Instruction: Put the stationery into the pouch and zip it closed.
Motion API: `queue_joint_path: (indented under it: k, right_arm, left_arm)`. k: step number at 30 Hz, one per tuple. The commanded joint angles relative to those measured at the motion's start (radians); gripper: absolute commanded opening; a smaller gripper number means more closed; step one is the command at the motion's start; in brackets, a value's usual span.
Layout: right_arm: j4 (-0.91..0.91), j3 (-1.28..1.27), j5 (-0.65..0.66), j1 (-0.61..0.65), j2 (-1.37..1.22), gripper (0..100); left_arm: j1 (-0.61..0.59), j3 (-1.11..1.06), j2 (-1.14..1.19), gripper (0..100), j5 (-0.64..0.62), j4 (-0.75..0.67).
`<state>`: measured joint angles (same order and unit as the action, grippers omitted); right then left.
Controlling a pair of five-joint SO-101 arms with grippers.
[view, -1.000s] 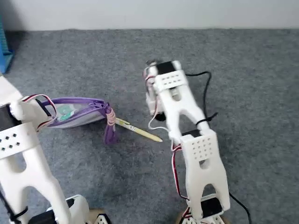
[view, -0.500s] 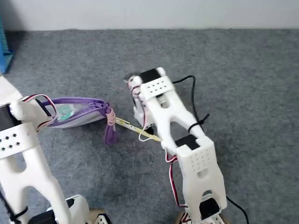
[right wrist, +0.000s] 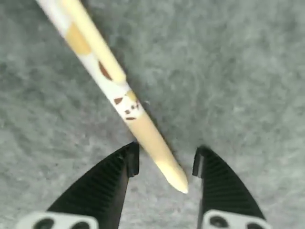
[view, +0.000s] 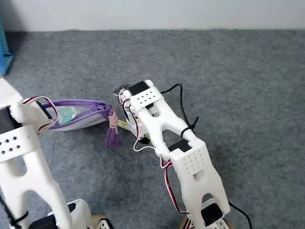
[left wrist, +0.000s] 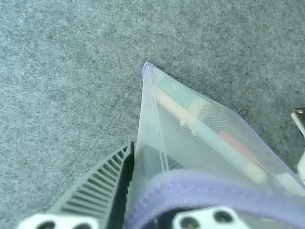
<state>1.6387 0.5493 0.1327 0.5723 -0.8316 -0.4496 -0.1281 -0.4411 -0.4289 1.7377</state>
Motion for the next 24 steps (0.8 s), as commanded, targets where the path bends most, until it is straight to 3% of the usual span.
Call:
queue_joint_path:
  k: [1,4,14,24]
  right_arm:
    - [-0.021,0.021,0.011,-0.045,-0.033,14.6]
    - [-0.010,0.021,0.011,-0.085,-0.044,0.4]
    - [0.157,-0.029,0.012,-0.269,0.038,0.9]
    - [0.125,-0.470,0.095,-0.355,0.401,0.9]
  left_arm:
    - [-0.005,0.008,-0.052,1,0.011,0.017]
    - [-0.005,0.010,-0.052,1,0.011,0.017]
    - [-0.005,0.010,-0.052,1,0.011,0.017]
    - [-0.005,0.010,-0.052,1,0.011,0.017]
